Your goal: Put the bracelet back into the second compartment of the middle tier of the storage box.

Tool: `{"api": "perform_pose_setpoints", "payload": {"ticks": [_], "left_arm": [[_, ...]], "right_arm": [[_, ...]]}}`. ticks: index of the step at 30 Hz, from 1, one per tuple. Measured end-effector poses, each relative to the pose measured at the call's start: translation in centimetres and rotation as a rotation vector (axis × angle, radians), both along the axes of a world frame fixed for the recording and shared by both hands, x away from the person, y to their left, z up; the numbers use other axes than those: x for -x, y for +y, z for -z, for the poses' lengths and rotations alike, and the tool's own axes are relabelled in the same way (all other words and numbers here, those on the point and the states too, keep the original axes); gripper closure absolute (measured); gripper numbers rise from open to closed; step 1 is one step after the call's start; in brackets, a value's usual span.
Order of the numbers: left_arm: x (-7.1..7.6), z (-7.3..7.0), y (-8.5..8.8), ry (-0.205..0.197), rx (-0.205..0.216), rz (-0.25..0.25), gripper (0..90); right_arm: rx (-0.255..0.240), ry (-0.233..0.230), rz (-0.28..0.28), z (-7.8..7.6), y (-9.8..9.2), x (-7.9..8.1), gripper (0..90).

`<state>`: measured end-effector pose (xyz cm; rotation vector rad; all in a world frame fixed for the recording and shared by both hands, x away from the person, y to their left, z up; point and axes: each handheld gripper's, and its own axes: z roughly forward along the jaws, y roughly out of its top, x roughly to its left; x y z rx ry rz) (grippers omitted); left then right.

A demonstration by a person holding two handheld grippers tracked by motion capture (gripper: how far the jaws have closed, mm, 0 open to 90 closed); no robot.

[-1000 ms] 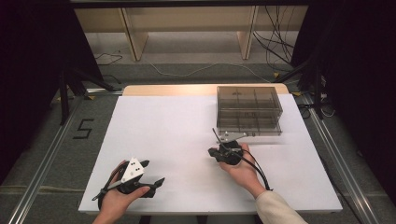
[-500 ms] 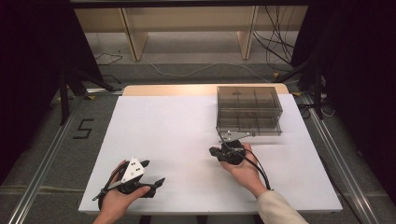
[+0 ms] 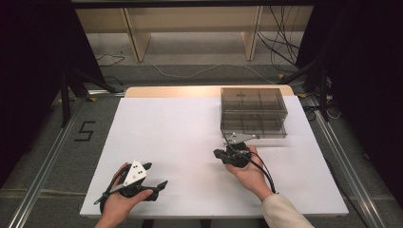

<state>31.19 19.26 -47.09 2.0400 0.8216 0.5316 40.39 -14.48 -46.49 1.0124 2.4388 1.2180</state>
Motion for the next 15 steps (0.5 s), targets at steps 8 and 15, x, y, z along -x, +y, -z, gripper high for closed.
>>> {"api": "perform_pose_setpoints", "payload": {"ticks": [8,15], "left_arm": [[0.00,-0.02,-0.01,-0.003,0.003,-0.003,16.5],[0.00,-0.03,0.00,-0.003,0.001,-0.003,16.5]], "right_arm": [[-0.003,-0.002,0.005,-0.13,0.01,0.09,89.2],[-0.008,-0.008,0.009,-0.35,-0.17,0.17,89.1]]}}
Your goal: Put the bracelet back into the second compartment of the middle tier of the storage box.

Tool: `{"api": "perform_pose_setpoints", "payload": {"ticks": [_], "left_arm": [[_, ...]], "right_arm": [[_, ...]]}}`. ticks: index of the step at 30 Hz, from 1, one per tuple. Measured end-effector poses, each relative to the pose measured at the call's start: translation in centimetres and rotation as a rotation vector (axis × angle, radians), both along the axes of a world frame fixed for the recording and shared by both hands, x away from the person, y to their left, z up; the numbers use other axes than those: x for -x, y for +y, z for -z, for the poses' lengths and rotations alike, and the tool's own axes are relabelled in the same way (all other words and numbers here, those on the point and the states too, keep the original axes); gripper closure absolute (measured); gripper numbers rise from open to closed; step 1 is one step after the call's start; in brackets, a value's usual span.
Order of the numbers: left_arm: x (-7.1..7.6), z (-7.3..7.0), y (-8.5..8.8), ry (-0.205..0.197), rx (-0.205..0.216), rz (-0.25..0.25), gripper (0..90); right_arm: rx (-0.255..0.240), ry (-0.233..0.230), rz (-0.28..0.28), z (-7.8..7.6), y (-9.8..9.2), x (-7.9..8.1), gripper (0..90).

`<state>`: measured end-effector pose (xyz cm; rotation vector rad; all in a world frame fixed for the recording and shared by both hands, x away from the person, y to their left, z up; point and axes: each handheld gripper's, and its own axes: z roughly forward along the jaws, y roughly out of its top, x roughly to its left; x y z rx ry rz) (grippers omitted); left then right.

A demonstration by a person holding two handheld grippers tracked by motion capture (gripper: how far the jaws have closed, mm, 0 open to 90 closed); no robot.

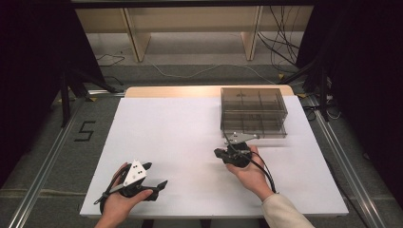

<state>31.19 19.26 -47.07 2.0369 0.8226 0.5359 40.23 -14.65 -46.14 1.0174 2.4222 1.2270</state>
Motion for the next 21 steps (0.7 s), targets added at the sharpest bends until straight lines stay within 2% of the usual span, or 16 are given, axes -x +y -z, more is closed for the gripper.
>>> {"api": "perform_pose_setpoints", "payload": {"ticks": [21], "left_arm": [[0.03,-0.04,0.01,-0.004,0.000,-0.001,16.5]], "right_arm": [[-0.006,-0.021,0.006,-0.68,-0.70,0.26,89.2]]}}
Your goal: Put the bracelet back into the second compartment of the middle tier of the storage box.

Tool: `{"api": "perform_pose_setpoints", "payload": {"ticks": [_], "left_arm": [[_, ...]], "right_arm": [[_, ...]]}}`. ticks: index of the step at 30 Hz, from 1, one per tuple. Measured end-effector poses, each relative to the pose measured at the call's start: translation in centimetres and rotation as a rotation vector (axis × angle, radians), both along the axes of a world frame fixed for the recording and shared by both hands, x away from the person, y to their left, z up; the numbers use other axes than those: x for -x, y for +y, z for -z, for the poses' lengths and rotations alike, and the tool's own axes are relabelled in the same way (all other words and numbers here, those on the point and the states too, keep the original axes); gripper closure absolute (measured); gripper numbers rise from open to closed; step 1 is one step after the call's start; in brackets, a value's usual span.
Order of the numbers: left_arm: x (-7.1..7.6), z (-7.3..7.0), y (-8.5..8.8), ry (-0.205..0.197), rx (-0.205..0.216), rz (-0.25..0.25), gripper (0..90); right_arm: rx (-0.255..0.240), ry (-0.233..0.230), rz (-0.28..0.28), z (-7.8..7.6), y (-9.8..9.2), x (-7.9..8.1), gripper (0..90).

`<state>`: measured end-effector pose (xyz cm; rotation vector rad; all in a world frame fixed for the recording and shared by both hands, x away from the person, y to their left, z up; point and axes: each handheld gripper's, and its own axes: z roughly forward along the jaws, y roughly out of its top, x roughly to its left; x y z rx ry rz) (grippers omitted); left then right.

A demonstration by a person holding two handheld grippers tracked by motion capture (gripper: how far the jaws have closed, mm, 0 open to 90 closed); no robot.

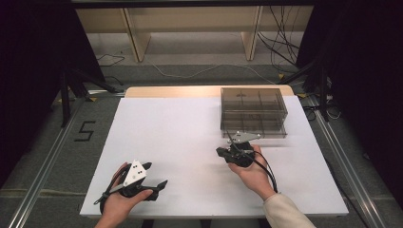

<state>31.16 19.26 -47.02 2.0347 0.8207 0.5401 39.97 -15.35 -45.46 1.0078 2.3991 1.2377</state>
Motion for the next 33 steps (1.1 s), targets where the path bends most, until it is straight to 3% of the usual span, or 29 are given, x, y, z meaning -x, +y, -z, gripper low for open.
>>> {"api": "perform_pose_setpoints", "payload": {"ticks": [33], "left_arm": [[-0.2,0.0,0.0,-0.009,0.008,-0.023,16.1]], "right_arm": [[-0.032,-0.020,0.045,-1.1,-1.8,0.1,89.2]]}}
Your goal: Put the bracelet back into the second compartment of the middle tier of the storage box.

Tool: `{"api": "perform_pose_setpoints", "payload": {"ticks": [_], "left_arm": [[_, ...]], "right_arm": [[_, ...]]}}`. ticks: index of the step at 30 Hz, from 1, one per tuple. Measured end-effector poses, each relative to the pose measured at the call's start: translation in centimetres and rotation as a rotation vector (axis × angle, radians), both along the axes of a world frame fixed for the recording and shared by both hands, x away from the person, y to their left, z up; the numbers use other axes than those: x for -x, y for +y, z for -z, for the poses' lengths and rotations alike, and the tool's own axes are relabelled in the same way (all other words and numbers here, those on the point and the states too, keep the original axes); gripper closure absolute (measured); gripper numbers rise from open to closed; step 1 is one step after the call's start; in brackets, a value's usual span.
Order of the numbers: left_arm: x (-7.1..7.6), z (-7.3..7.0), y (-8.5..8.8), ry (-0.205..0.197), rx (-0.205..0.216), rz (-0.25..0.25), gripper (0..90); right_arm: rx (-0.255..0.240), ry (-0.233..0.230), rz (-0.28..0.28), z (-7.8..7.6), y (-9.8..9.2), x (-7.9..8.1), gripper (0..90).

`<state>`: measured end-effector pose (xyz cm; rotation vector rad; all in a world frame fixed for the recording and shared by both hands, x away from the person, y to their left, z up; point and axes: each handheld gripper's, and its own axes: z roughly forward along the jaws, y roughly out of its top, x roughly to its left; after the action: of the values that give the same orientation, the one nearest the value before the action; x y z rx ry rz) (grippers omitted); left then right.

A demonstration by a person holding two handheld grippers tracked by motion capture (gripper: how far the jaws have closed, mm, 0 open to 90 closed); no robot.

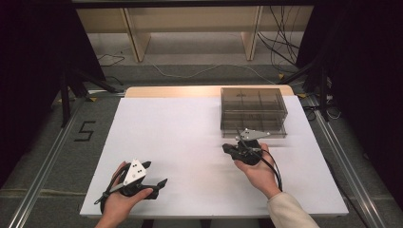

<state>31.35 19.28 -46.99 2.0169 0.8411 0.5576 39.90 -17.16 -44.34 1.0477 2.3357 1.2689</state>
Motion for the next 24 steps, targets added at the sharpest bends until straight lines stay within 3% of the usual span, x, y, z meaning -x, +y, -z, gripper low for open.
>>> {"api": "perform_pose_setpoints", "payload": {"ticks": [24], "left_arm": [[0.0,0.0,0.0,-0.003,0.004,-0.001,16.0]], "right_arm": [[-0.027,-0.019,0.045,-1.0,-1.5,-0.1,89.2]]}}
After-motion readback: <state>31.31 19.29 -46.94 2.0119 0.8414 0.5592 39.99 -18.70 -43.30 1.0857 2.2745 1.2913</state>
